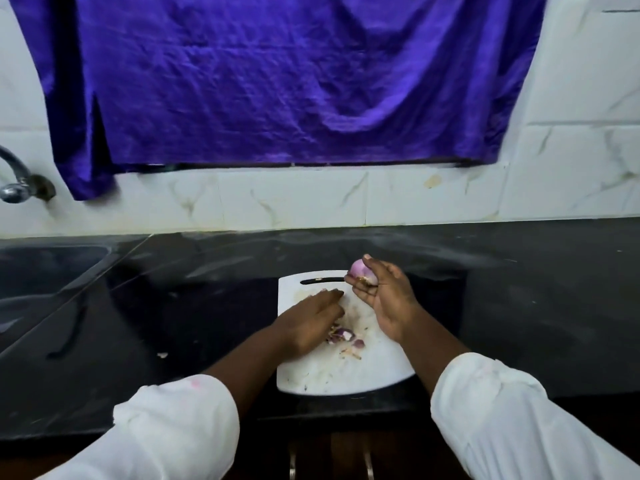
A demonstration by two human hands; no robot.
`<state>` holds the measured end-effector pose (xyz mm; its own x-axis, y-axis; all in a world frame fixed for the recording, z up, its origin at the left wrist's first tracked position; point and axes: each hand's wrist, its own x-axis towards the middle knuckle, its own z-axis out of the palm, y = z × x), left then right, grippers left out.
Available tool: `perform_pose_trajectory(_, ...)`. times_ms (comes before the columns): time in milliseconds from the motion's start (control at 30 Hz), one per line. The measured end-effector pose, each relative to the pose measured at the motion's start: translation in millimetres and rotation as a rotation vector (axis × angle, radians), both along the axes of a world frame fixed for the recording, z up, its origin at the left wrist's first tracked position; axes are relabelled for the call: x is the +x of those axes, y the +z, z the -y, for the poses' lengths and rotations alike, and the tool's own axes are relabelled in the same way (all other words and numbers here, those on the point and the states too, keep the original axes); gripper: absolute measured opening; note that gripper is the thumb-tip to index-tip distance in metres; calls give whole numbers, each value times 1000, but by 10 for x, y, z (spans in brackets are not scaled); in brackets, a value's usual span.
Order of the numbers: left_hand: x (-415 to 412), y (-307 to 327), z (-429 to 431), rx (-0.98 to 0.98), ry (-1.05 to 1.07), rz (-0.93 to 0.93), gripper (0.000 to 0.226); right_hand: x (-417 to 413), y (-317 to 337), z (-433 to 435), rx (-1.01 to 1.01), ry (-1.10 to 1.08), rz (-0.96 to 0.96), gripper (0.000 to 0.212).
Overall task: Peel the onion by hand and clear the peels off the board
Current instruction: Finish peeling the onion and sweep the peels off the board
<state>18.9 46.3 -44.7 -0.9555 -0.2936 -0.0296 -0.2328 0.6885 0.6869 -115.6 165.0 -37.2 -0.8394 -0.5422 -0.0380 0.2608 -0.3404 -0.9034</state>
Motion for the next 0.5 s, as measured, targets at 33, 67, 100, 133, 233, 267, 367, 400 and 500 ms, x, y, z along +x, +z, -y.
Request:
perform_pose_trajectory(33, 14, 4, -45, -55, -38, 4, 70, -3, -1, 4, -1, -2, -6, 21)
perform_pose_trajectory(67, 25, 4, -97, -102, -72, 12, 72, -3, 0, 10, 7, -6, -18, 22)
perform_pose_trajectory(100, 34, -5, -149, -145, -101, 17, 75, 1, 2, 18, 19, -9, -32, 25)
perform_pose_trajectory(133, 47, -11, -205, -195, -122, 24, 79, 9, 2, 26, 30, -11, -45, 30)
perform_pose_trajectory(233, 88, -27, -330, -356, -158, 14, 85, 27, -3, 27, 31, -17, -51, 37)
perform_pose_trajectory(267, 108, -32, -360, -392, -178, 1, 83, 31, -1, 22, 26, -19, -49, 38)
perform_pose_trajectory(367, 157, -57, -447, -427, -212, -67, 62, 45, 8, 11, 17, -26, -60, 41)
perform_pose_trajectory(400, 178, -70, -469, -439, -200, -95, 56, 49, 10, 5, 19, -29, -69, 42)
perform_pose_trajectory(500, 244, -84, -527, -501, -130, -203, 42, 71, 25, -19, 30, -39, -91, 44)
